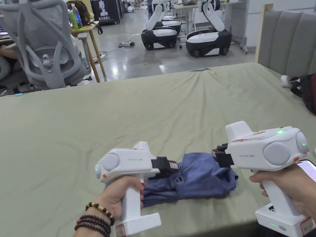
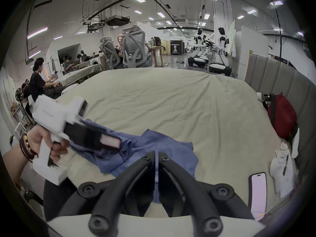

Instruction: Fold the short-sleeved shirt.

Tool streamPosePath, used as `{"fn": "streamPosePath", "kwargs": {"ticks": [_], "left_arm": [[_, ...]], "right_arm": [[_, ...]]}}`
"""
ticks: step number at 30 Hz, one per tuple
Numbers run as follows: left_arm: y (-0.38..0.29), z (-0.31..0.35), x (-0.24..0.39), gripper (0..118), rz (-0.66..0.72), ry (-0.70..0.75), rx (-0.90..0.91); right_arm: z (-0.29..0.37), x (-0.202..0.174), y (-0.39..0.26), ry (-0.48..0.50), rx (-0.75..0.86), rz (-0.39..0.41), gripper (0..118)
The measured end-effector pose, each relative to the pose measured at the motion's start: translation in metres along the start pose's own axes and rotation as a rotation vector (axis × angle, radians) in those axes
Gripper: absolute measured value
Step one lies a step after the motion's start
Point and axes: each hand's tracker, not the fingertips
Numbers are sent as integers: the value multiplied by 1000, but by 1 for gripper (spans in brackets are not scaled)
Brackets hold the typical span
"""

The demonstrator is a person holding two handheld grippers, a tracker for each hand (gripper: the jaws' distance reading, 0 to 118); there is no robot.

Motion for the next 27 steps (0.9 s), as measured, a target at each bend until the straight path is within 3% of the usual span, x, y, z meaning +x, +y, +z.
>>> {"fn": "streamPosePath", "kwargs": {"ticks": [7, 12, 14, 15, 17, 18, 19, 22, 24, 27], "left_arm": [[16, 134, -70, 0, 23, 111, 222], [3, 172, -103, 4, 117, 132, 259], [-4, 167, -103, 24, 135, 126, 246], [-6, 165, -103, 24, 131, 130, 227], [-11, 150, -104, 90, 102, 164, 162], [-14, 142, -106, 114, 99, 173, 136], [-15, 138, -108, 118, 106, 166, 148], [-14, 116, -121, 104, 167, 159, 127], [-15, 100, -126, 103, 217, 110, 98], [-21, 88, -111, 93, 166, 79, 112]], "right_arm": [[0, -18, 6, 43, 37, 5, 5], [-12, -37, 5, 47, 21, 46, 5], [-15, -41, 4, 70, 12, 42, 5], [-17, -43, 3, 78, 11, 44, 5], [-18, -46, 3, 84, 7, 47, 5], [-20, -45, 1, 83, 6, 46, 5], [-20, -44, 1, 82, 4, 45, 5], [-19, -45, 0, 84, -6, 41, 5], [-19, -43, 0, 84, -18, 46, 5], [-16, -40, -3, 70, -25, 51, 5]]}}
